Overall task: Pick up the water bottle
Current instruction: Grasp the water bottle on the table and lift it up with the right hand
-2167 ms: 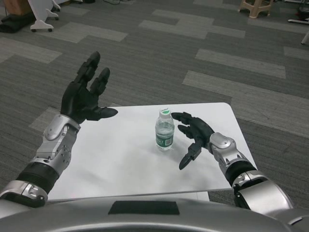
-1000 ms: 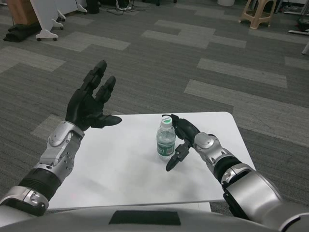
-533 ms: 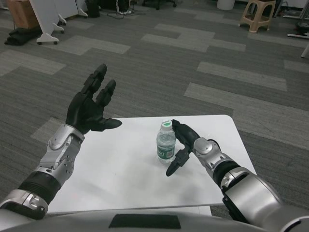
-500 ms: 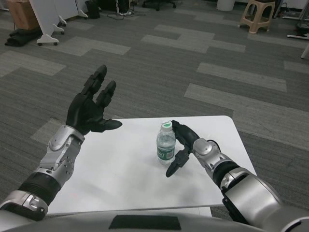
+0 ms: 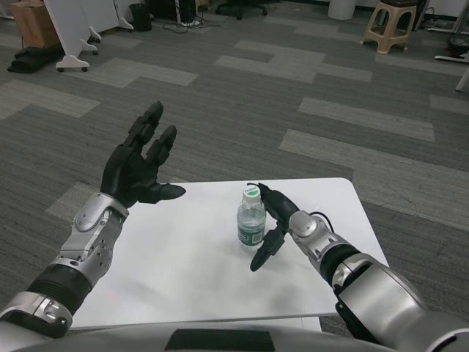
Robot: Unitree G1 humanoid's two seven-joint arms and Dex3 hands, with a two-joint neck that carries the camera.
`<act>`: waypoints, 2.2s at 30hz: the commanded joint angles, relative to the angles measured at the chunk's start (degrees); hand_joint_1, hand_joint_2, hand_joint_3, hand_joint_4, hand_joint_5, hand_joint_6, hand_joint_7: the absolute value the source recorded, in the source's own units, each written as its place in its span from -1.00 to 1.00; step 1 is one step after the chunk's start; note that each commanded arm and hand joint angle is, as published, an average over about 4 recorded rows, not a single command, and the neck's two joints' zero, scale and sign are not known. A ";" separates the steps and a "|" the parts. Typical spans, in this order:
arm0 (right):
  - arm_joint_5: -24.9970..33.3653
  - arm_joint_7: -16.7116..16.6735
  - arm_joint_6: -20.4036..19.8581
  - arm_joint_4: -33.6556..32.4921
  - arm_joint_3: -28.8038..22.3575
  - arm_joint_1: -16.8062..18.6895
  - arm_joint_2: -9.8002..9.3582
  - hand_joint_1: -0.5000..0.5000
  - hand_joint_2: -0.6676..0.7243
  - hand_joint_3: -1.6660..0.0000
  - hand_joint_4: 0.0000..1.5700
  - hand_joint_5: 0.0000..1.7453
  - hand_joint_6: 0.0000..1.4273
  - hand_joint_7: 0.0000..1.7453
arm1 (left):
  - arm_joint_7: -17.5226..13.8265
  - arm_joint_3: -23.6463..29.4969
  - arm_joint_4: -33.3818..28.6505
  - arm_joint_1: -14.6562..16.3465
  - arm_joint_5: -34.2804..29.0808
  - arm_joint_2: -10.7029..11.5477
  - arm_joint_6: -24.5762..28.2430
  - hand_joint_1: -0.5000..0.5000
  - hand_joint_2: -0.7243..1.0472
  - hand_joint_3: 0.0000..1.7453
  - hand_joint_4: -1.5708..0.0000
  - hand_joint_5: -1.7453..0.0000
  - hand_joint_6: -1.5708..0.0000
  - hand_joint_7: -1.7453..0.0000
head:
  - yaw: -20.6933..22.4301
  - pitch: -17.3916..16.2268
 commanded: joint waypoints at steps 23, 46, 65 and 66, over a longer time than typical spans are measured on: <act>-0.17 -0.61 -0.44 -0.48 1.78 -1.97 -0.41 -0.92 0.27 0.90 -1.00 -1.00 -1.00 -1.00 | 0.17 -0.65 0.53 -1.33 -0.71 0.50 -0.42 -1.00 0.20 -0.90 1.00 1.00 1.00 1.00 | -0.57 -0.09; -0.17 -0.74 -0.42 -0.33 1.95 -1.97 -0.54 -0.92 -0.55 0.57 -1.00 -0.67 -1.00 -0.68 | 0.21 -0.73 0.60 -1.33 -0.75 0.47 -0.42 -1.00 0.20 -0.90 1.00 1.00 1.00 1.00 | -0.44 -0.41; -0.26 -5.88 -0.71 0.81 4.90 -1.83 -0.19 -0.92 -0.82 -0.71 -0.05 0.89 0.84 0.32 | 0.21 -0.62 0.49 -1.07 -0.75 0.54 -0.51 -1.00 0.20 -0.90 1.00 1.00 1.00 1.00 | -0.27 -0.40; -0.26 -5.88 -0.71 0.79 4.85 -1.79 -0.19 -0.92 -0.82 -0.71 0.07 0.89 0.85 0.30 | 0.21 -0.65 0.49 -1.07 -0.75 0.54 -0.51 -1.00 0.20 -0.90 1.00 1.00 1.00 1.00 | -0.29 -0.46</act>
